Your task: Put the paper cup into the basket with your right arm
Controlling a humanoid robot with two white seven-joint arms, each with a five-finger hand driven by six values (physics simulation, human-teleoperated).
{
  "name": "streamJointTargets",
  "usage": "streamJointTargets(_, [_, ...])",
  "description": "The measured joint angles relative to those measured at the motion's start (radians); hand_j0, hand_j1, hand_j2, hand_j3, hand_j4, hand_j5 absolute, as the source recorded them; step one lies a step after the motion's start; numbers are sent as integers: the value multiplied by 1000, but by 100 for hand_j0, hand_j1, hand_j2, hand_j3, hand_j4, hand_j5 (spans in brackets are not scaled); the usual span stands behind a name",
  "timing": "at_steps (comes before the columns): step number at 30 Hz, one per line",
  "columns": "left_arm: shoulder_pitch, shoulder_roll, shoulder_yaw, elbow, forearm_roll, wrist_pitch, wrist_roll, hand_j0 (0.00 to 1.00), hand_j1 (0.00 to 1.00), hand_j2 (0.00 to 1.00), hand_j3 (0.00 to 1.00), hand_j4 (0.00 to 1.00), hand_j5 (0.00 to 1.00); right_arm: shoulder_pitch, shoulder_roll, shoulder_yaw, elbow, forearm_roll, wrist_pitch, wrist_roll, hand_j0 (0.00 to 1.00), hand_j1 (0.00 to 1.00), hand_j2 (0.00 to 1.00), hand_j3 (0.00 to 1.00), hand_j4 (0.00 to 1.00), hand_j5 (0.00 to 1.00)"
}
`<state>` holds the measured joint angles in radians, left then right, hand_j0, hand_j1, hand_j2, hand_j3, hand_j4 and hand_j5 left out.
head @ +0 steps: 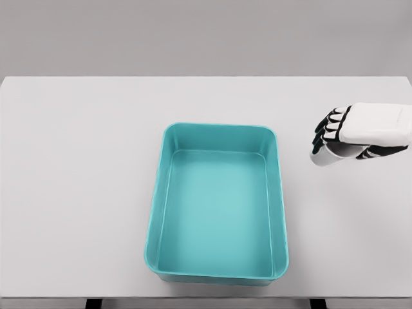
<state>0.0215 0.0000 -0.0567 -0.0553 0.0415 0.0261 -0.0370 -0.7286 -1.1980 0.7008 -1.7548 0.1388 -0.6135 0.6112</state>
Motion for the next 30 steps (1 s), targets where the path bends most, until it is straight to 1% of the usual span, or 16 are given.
streamJointTargets(3, [0, 0, 0, 0, 0, 0, 0, 100, 100, 100, 100, 100, 100, -2, 2, 0, 0, -11, 0, 0, 71, 71, 71, 71, 71, 71])
streamJointTargets(16, [0, 0, 0, 0, 0, 0, 0, 100, 100, 100, 100, 100, 100, -48, 13, -1, -1, -60, 0, 0, 71, 71, 71, 71, 71, 71])
streamJointTargets(22, [0, 0, 0, 0, 0, 0, 0, 100, 100, 100, 100, 100, 100, -58, 52, -1, -1, -65, 0, 0, 71, 71, 71, 71, 71, 71])
streamJointTargets(25, [0, 0, 0, 0, 0, 0, 0, 100, 100, 100, 100, 100, 100, -60, 59, -1, -1, -66, 0, 0, 71, 71, 71, 71, 71, 71])
streamJointTargets(30, [0, 0, 0, 0, 0, 0, 0, 100, 100, 100, 100, 100, 100, -84, 70, -1, 0, -66, 0, 0, 71, 71, 71, 71, 71, 71])
